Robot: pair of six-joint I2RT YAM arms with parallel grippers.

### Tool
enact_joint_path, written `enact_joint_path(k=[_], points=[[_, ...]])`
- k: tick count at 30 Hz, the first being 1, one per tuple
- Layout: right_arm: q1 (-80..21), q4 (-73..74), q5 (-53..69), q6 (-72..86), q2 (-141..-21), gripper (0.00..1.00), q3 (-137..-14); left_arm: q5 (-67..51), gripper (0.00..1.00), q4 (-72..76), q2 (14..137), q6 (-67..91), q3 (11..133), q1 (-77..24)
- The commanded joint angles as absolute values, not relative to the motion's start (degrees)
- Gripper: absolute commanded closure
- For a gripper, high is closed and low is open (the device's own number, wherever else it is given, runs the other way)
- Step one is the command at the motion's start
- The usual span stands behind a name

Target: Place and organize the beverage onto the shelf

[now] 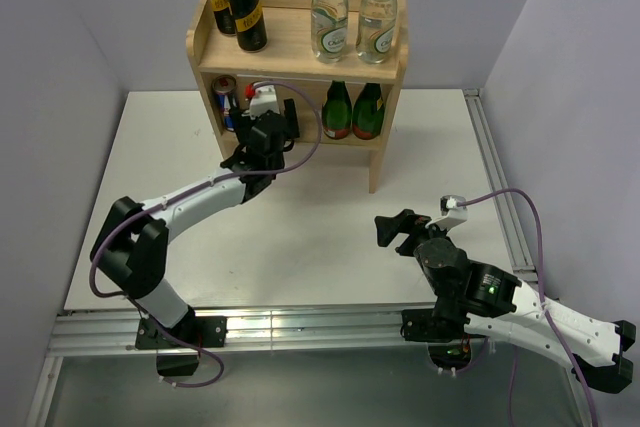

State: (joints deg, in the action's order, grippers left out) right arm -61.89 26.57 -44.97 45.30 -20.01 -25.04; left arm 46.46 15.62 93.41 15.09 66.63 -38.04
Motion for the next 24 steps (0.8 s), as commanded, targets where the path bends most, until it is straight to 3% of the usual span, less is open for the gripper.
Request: enact_joint_path(k=[1, 16, 24], points=[[-62.14, 24.96, -46.23, 45.0, -19.51, 0.0, -24.61, 50.02, 0.01, 10.9, 89.04, 16.61, 65.13, -35.59], [-62.14, 25.14, -46.85, 45.18, -19.51, 0.0, -24.7, 44.21, 0.01, 0.89, 80.69, 20.3, 60.47, -37.7], [-62.14, 27.06, -45.18, 43.6, -22.14, 0.0, -28.38, 43.33, 0.01, -12.29, 66.63, 26.53, 54.67, -43.85]])
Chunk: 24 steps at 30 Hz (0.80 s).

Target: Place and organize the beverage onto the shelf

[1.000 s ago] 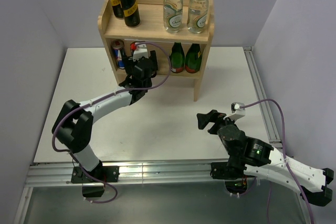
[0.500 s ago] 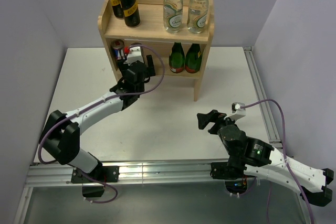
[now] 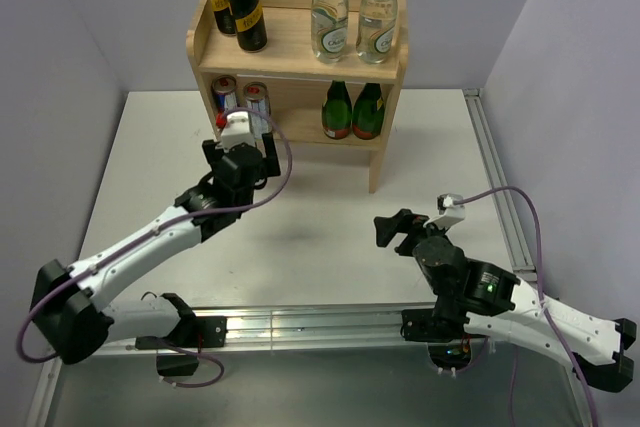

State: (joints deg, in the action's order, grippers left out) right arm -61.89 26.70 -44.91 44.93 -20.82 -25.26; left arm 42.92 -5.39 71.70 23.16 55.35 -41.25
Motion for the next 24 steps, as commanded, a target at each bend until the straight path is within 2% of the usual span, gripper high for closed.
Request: enact_joint_path(k=[1, 6, 14, 19, 24], points=[[-62.14, 27.94, -45.26, 43.68, -23.02, 0.0, -30.74, 43.24, 0.01, -13.96, 64.62, 28.37, 54.58, -45.86], [-62.14, 25.86, -41.85, 37.28, -25.74, 0.0, -41.55, 41.39, 0.01, -20.21, 58.55, 30.59, 56.24, -51.75], [-62.23, 26.02, -37.8, 21.89, -37.78, 0.0, -73.63, 38.94, 0.01, -24.96, 49.31, 26.64, 71.96, -55.11], [-62.23, 23.2, -34.89, 16.88, -39.99, 0.0, -80.41, 37.79, 0.01, -24.17, 45.01, 23.91, 75.4, -55.11], [-62.23, 22.94, -35.07, 15.73, -40.61, 0.0, -81.92, 37.26, 0.01, -23.47, 42.54, 22.24, 75.94, -55.11]])
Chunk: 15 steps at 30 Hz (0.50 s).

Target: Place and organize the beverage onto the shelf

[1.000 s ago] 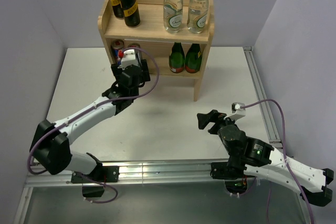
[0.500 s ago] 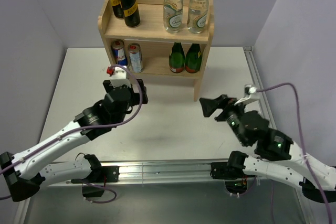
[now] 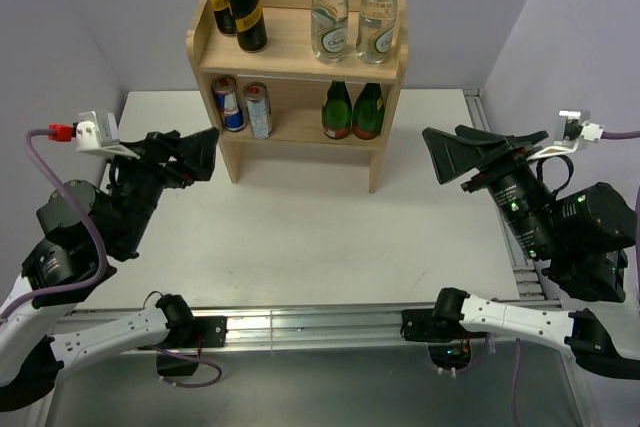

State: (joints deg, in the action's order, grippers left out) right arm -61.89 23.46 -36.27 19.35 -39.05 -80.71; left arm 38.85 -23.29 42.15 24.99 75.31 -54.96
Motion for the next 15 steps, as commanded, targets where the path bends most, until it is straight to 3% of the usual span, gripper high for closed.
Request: enact_joint_path(k=[1, 15], points=[[-62.23, 22.77, -35.16, 15.47, -40.43, 0.0, -81.74, 37.44, 0.01, -23.55, 42.37, 22.15, 76.02, -55.11], [-62.23, 21.71, -35.51, 14.24, -39.55, 0.0, -80.86, 38.85, 0.01, -23.03, 40.78, 21.36, 74.88, -55.11]])
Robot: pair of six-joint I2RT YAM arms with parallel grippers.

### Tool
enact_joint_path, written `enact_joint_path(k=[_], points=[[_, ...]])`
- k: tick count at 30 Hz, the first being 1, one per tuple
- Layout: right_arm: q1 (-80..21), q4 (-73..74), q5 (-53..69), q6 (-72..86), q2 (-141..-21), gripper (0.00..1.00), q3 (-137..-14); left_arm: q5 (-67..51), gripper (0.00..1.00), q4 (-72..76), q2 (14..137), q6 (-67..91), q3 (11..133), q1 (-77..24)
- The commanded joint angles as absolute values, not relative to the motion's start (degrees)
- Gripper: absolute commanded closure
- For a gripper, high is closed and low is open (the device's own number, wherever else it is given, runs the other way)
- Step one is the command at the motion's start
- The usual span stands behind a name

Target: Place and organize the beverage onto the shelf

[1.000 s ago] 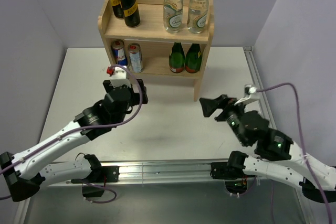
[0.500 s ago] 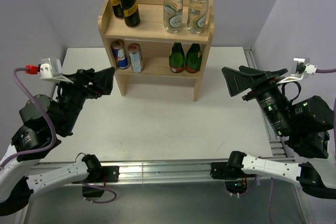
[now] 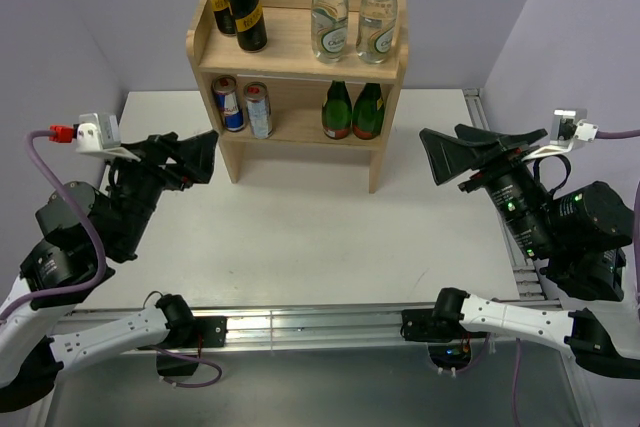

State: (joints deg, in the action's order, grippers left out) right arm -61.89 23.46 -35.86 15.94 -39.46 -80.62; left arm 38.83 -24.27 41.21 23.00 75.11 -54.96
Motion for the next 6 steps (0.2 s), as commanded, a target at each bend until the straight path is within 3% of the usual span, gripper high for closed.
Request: enact_joint_path(k=[1, 6], points=[[-62.23, 21.53, -35.51, 14.15, -39.38, 0.0, -80.69, 38.85, 0.01, -23.03, 40.87, 21.27, 74.88, -55.11], [-62.23, 21.71, -34.37, 12.58, -40.16, 0.0, -81.03, 39.55, 0.01, -22.76, 40.96, 20.92, 74.62, -55.11]])
